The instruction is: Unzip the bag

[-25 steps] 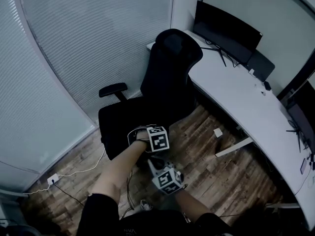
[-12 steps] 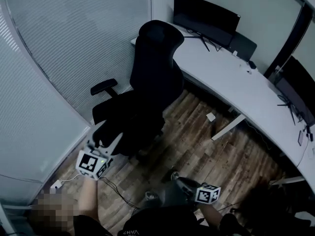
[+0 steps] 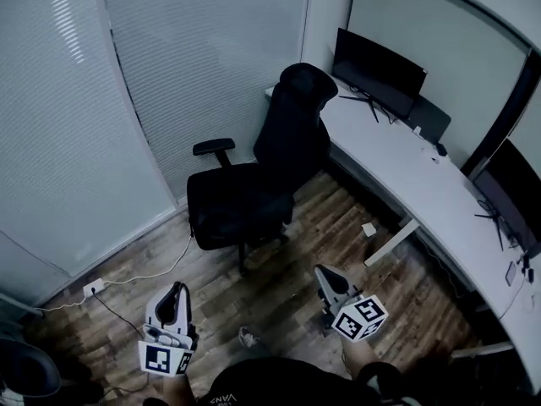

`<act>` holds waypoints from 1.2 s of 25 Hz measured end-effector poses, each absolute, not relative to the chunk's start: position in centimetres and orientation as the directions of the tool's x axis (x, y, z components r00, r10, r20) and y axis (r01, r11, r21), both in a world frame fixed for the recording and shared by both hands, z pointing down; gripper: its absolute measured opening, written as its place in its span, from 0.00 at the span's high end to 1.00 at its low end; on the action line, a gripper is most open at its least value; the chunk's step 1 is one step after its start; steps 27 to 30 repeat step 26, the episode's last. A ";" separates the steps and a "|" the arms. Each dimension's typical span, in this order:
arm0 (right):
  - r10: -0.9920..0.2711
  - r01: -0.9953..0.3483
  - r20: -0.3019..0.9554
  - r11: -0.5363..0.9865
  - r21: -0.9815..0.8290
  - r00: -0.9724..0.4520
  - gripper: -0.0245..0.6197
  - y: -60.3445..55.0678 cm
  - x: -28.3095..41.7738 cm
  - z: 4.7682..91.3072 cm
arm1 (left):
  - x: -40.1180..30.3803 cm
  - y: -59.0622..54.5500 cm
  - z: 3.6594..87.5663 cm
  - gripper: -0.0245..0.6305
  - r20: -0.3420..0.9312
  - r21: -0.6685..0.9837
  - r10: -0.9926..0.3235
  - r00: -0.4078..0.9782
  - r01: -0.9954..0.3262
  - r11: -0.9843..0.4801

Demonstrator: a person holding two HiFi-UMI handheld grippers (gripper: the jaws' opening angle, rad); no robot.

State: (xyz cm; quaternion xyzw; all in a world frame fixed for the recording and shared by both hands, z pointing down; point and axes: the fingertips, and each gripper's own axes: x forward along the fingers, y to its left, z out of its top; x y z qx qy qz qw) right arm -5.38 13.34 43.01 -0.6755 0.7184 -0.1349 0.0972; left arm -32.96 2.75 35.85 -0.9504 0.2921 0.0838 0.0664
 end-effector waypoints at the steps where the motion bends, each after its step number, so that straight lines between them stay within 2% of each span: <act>1: -0.996 -0.955 0.042 0.062 -0.290 -0.078 0.89 14.0 -6.5 42.2 | -32.0 4.6 36.4 0.90 -0.172 -0.074 -0.536 0.826 -0.553 -0.830; 4: -0.994 -0.973 0.079 0.056 -0.223 -0.075 0.90 17.6 -9.0 41.6 | -29.3 10.3 37.3 0.91 -0.108 -0.136 -0.551 0.828 -0.561 -0.816; 12: -0.992 -0.951 0.105 0.028 -0.308 -0.063 0.90 26.8 -12.2 42.5 | -30.2 20.2 39.2 0.93 0.001 -0.228 -0.576 0.818 -0.561 -0.796; 30: -0.995 -0.950 0.088 0.018 -0.312 -0.048 0.90 31.1 -13.3 42.5 | -30.9 24.5 39.1 0.93 0.010 -0.235 -0.591 0.807 -0.573 -0.785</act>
